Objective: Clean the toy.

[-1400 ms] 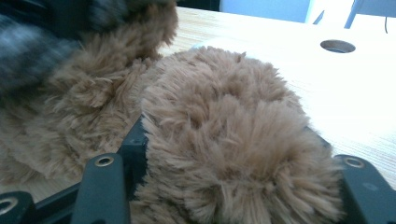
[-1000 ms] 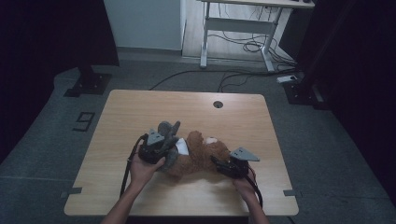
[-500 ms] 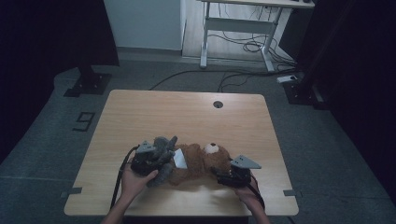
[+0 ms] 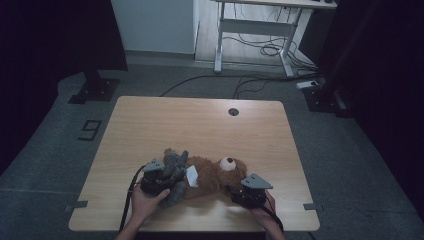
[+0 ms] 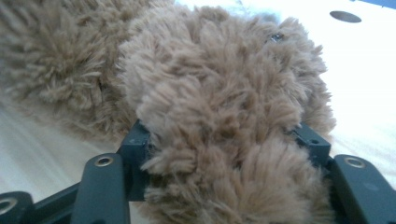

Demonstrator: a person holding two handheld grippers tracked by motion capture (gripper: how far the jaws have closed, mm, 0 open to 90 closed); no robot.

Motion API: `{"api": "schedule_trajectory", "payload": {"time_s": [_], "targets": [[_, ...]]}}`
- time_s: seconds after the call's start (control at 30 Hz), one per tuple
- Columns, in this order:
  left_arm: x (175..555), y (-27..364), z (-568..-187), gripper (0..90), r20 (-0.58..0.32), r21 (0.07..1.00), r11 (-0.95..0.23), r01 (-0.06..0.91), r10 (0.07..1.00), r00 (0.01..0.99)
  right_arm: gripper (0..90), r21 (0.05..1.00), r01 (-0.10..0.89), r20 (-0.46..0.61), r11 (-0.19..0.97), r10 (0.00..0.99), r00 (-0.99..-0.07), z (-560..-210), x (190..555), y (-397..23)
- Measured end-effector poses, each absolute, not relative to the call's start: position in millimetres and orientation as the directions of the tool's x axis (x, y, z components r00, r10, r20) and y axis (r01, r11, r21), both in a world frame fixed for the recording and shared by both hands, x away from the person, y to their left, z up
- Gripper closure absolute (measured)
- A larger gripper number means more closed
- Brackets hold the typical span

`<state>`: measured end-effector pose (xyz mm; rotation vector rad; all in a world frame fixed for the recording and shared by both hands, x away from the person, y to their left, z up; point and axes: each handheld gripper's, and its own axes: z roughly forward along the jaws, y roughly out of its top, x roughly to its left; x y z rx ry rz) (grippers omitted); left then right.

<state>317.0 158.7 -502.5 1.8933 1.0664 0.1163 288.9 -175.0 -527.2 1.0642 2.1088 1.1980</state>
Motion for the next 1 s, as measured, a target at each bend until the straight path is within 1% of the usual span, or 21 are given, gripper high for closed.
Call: {"api": "schedule_trajectory", "payload": {"time_s": [0.07, 0.13, 0.17, 0.3, 0.37, 0.4, 0.43, 0.47, 0.5, 0.57, 0.67, 0.83, 0.9, 0.93, 1.0], "targets": [[323.4, 154.9, -502.7, 79.6, -0.329, 0.751, -0.194, 0.631, 0.719, 0.613, 41.5, 0.87, 0.38, -0.043, 0.313, 0.818, -0.574, -527.8, 293.6, -174.6], [335.8, 147.1, -502.1, 79.7, -0.328, 0.746, -0.193, 0.637, 0.727, 0.604, 43.1, 0.876, 0.371, -0.063, 0.309, 0.835, -0.547, -529.5, 304.8, -174.2], [335.8, 147.1, -502.1, 79.7, -0.328, 0.746, -0.193, 0.637, 0.727, 0.604, 43.6, 0.878, 0.367, -0.073, 0.309, 0.842, -0.534, -530.1, 309.2, -174.1], [361.5, 131.3, -498.4, 79.7, -0.297, 0.746, -0.206, 0.634, 0.748, 0.593, 44.6, 0.881, 0.352, -0.118, 0.315, 0.868, -0.481, -532.3, 327.8, -174.3], [373.9, 126.4, -497.3, 79.7, -0.292, 0.747, -0.202, 0.633, 0.756, 0.585, 44.6, 0.887, 0.348, -0.121, 0.305, 0.879, -0.461, -533.4, 338.5, -176.1], [373.9, 126.4, -497.3, 79.6, -0.292, 0.747, -0.202, 0.633, 0.756, 0.585, 44.5, 0.888, 0.347, -0.125, 0.302, 0.884, -0.45, -533.9, 343.7, -176.8], [387.6, 123.7, -497.4, 79.5, -0.297, 0.746, -0.194, 0.637, 0.76, 0.578, 44.5, 0.892, 0.342, -0.125, 0.295, 0.889, -0.441, -534.8, 349.0, -177.4], [387.6, 123.7, -497.4, 79.3, -0.297, 0.746, -0.194, 0.637, 0.76, 0.578, 44.5, 0.892, 0.342, -0.125, 0.295, 0.889, -0.441, -534.8, 349.0, -177.4], [399.2, 122.6, -496.7, 79.2, -0.305, 0.741, -0.186, 0.645, 0.762, 0.571, 44.5, 0.901, 0.335, -0.119, 0.276, 0.899, -0.423, -537.5, 358.1, -178.6], [405.2, 122.5, -495.4, 79.1, -0.297, 0.741, -0.189, 0.645, 0.769, 0.567, 44.4, 0.908, 0.328, -0.111, 0.259, 0.906, -0.409, -539.4, 363.6, -178.2], [406.8, 123.8, -495.2, 78.9, -0.285, 0.747, -0.194, 0.636, 0.77, 0.571, 43.9, 0.912, 0.323, -0.108, 0.252, 0.909, -0.403, -540.1, 363.8, -177.6], [392.7, 130.8, -497.2, 78.8, -0.269, 0.773, -0.196, 0.603, 0.759, 0.592, 42.0, 0.917, 0.322, -0.076, 0.235, 0.896, -0.438, -539.9, 353.8, -184.4], [381.3, 133.6, -497.5, 78.8, -0.238, 0.782, -0.223, 0.582, 0.756, 0.609, 39.3, 0.913, 0.32, -0.081, 0.252, 0.882, -0.465, -538.7, 343.9, -187.0], [381.3, 133.6, -497.5, 78.7, -0.238, 0.782, -0.223, 0.582, 0.756, 0.609, 37.7, 0.912, 0.318, -0.085, 0.26, 0.877, -0.474, -538.6, 339.7, -188.1], [370.0, 137.4, -495.8, 78.6, -0.21, 0.771, -0.272, 0.575, 0.744, 0.634, 34.8, 0.911, 0.312, -0.087, 0.269, 0.867, -0.491, -539.6, 330.8, -191.1]]}}
